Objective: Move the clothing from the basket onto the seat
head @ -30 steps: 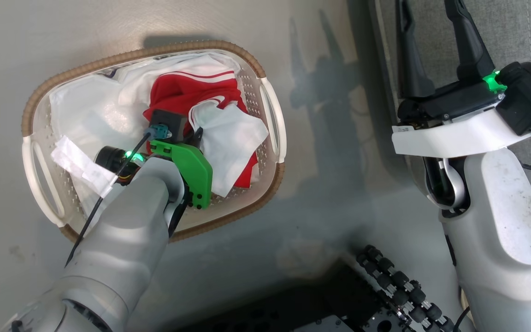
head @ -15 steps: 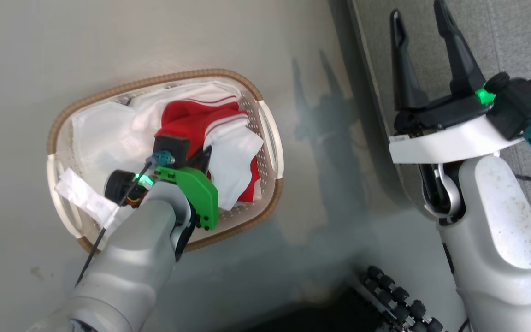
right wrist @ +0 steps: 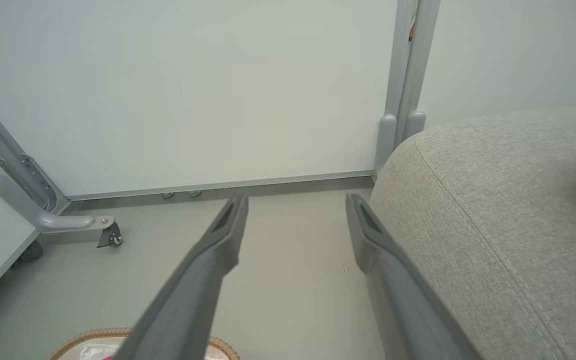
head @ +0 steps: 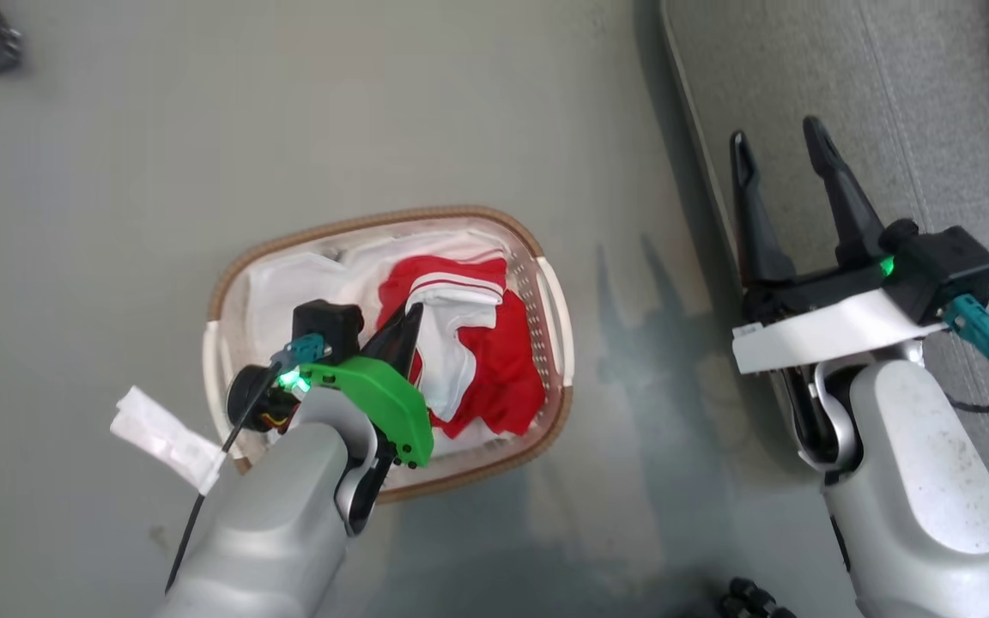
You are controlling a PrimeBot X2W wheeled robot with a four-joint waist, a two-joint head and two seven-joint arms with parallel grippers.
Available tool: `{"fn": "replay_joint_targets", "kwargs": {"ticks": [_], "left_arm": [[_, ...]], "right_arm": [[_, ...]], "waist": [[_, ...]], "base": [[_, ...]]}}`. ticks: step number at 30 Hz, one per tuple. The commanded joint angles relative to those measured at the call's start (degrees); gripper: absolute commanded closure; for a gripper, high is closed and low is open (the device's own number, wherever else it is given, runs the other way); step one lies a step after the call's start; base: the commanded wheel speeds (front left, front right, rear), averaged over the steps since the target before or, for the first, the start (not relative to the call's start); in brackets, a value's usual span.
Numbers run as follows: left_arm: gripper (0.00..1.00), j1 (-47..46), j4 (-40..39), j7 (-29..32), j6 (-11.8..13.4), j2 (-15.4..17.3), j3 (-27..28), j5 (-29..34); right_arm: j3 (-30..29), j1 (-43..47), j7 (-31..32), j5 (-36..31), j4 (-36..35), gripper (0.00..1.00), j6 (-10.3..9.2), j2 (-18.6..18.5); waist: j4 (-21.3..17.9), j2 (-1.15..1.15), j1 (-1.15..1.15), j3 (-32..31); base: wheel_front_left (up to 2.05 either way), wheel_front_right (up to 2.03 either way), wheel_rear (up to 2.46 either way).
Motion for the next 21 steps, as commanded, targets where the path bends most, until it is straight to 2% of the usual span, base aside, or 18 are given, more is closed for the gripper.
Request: {"fn": "replay_joint_targets", "kwargs": {"ticks": [1,13,21], "left_arm": [[1.00,2.2,-1.4,-0.2,0.2,0.4,1.6,1.2],[1.00,13.2,-13.2,-0.2,-0.6,0.3,15.4,10.9],[1.00,17.0,-21.1,-0.2,-1.1,0.0,20.5,15.7]], "right_arm": [[-0.4,1.5,-0.3,-0.5,0.4,0.00,-0.06,-0.3],[0.6,7.3,-0.3,-0.1,2.6,0.00,-0.06,-0.3],[1.6,10.5,-0.3,0.0,3.6,0.00,-0.06,-0.3]], "waist": [[4.3,0.00,0.00,-5.6],[7.3,0.00,0.00,-14.4],[7.3,0.00,0.00,-19.4]], "base": [[0.00,0.00,0.00],[0.00,0.00,0.00],[0.00,0.00,0.00]]}}
